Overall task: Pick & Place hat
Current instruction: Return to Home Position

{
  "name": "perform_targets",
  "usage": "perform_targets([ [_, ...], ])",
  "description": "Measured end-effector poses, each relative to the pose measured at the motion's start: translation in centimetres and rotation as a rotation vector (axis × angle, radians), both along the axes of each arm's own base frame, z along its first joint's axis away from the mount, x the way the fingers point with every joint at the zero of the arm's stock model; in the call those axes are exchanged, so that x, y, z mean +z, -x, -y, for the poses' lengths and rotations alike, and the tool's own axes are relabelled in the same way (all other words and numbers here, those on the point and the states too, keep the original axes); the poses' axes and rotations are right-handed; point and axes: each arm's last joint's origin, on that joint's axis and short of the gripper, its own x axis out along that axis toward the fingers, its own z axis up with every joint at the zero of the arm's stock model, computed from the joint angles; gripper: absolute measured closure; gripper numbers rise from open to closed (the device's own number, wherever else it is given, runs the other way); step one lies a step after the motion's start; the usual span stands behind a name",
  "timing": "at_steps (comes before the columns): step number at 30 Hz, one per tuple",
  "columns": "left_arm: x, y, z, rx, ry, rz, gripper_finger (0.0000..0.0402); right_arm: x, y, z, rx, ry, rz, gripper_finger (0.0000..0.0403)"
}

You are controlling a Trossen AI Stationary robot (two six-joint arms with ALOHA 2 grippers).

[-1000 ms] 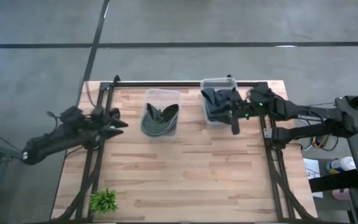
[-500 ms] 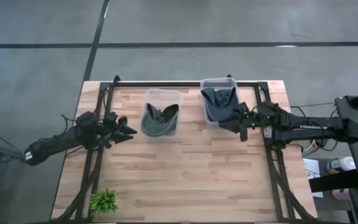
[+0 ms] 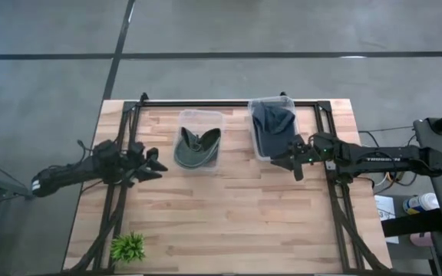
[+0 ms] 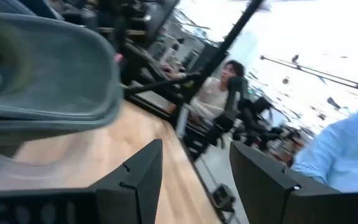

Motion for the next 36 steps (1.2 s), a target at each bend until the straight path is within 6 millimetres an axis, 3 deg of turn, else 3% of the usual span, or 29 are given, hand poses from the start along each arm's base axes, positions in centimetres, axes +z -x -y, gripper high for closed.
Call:
perform_targets([
  [11, 0.0, 0.0, 1.0, -0.114, 0.003, 0.000, 0.0221, 1.6, -0.4, 0.1, 0.006, 0.039, 0.031, 0.0291],
  [18, 0.2, 0.1, 1.2, -0.186, 0.133, -0.031, 0.0221, 2.0, -0.5, 0.1, 0.005, 0.043, 0.047, 0.0291],
  [21, -0.1, -0.1, 1.0, -0.104, 0.015, -0.008, 0.0221, 2.0, -0.5, 0.1, 0.006, 0.044, 0.048, 0.0291],
  [27, -0.5, -0.3, 0.0, 0.352, -0.464, 0.027, 0.0221, 2.0, -0.5, 0.1, 0.006, 0.047, 0.049, 0.0291],
  [30, -0.7, -0.3, -0.2, 0.453, -0.418, -0.019, 0.0221, 2.1, -0.5, 0.1, 0.006, 0.047, 0.050, 0.0291],
  [36, -0.6, -0.3, 0.0, 0.430, -0.267, -0.022, 0.0221, 2.1, -0.5, 0.1, 0.006, 0.047, 0.050, 0.0291],
])
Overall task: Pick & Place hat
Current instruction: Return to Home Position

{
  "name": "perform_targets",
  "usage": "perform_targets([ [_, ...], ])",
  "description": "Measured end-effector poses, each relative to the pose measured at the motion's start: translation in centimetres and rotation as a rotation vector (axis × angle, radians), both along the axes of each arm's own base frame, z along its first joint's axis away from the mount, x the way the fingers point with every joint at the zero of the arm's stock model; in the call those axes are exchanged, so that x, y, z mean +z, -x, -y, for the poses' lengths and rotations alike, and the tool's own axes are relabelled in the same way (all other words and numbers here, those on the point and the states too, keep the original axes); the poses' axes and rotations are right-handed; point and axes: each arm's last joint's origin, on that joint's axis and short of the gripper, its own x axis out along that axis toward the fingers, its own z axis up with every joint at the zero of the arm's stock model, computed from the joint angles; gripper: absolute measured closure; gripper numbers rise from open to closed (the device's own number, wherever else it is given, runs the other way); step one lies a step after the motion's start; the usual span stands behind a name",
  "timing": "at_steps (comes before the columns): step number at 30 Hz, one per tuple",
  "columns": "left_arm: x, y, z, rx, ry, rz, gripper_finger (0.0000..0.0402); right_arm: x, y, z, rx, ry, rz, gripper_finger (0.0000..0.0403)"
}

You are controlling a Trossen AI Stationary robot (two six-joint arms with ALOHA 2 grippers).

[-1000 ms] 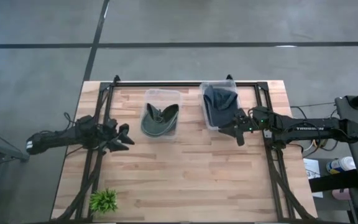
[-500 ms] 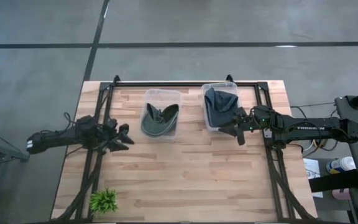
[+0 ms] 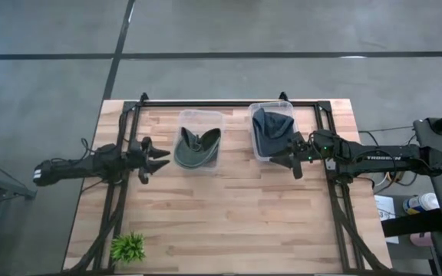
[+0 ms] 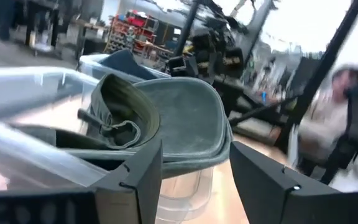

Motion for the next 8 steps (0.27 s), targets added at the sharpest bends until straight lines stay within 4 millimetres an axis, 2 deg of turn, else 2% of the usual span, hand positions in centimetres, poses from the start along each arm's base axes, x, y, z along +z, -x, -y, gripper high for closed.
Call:
perform_targets([
  [4, -0.19, -0.01, 0.07, -0.021, -0.228, -0.044, 0.0221, 0.01, 0.00, 0.00, 0.000, 0.000, 0.001, 0.0291],
  [8, -0.21, -0.01, 0.07, -0.020, -0.265, -0.049, 0.0221, 0.02, 0.00, 0.00, 0.000, 0.000, 0.001, 0.0291],
])
